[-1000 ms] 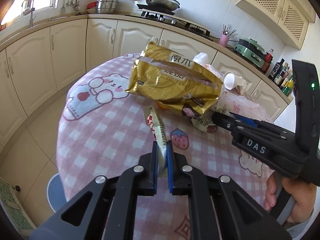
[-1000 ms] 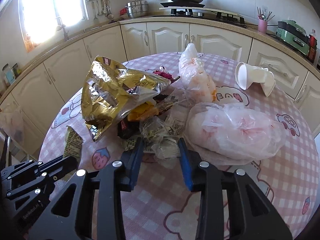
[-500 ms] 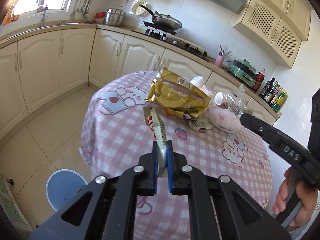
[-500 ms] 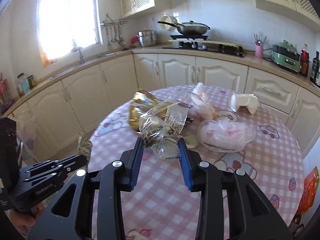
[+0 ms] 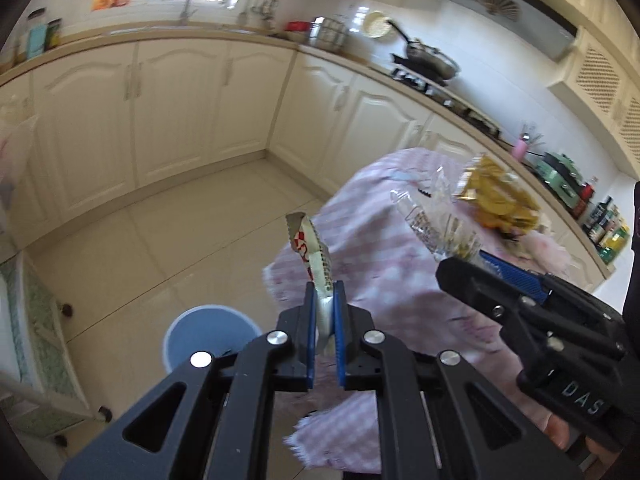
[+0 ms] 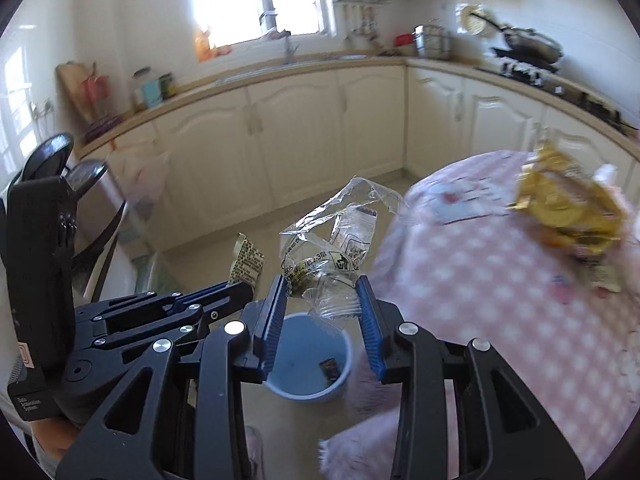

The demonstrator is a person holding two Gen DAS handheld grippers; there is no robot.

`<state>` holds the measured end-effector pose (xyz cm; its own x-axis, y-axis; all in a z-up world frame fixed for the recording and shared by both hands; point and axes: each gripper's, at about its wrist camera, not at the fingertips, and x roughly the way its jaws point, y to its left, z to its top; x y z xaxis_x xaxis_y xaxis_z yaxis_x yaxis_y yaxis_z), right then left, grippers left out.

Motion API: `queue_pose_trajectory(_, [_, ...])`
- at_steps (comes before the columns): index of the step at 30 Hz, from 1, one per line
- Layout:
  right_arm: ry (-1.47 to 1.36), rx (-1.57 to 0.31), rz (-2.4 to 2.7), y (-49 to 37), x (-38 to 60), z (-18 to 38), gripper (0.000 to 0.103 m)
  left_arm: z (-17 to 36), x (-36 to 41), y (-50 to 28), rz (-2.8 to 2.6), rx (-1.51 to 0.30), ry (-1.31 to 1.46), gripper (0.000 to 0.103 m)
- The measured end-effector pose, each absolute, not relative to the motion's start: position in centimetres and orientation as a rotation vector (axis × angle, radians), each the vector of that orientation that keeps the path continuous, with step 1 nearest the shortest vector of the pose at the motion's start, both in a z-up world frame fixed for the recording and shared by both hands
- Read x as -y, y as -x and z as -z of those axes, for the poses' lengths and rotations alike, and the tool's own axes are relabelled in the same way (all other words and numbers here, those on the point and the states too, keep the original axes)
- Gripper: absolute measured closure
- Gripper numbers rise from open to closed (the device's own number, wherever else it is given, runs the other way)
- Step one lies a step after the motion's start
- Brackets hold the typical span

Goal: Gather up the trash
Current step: 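Carry both items over the blue bucket and open both tools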

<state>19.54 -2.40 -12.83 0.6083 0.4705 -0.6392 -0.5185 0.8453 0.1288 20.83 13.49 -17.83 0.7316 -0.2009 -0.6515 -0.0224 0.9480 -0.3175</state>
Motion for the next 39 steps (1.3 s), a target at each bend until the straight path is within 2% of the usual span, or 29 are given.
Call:
queue_pose_trajectory(11, [0.146,-0.925,-0.653,-23.7,-6.0,23.2,0.069,27.4,-21.3,-23.2,-0.022,-0.925,0.413,0.096])
queue_pose_trajectory(18, [0.134,-0.990,-0.609,-26.8,-6.8,26.7,0.069,31.3,-22.4,-27.4,-0.032,-0.964,0.423,0.094])
queue_pose_trajectory(19, [0.136,-0.996,-0.599,-27.0,-6.9,27.1,0.069,31.6,-22.5,-27.8,-0.032,-0.964,0.428,0.087])
queue_pose_trajectory(20, [0.135,-1.003,-0.590,-27.3,-6.7,27.5,0.069,31.8,-22.5,-28.3,-0.039,-0.971,0.433,0.075])
queue_pose_trajectory(22, [0.133,-1.016,-0.584,-27.7,-7.1,28.2,0.069,32.3,-23.0,-28.9,-0.073,-0.975,0.433,0.067])
queue_pose_trajectory(34, [0.148,-1.051,-0.595,-27.9,-8.3,29.5,0.069,33.6,-24.3,-27.7,-0.119,-0.991,0.458,0.058])
queue_pose_trajectory(39, [0.149,-1.041,-0.610,-28.1,-8.9,29.2,0.069,33.3,-25.3,-27.2,-0.144,-0.976,0.474,0.058])
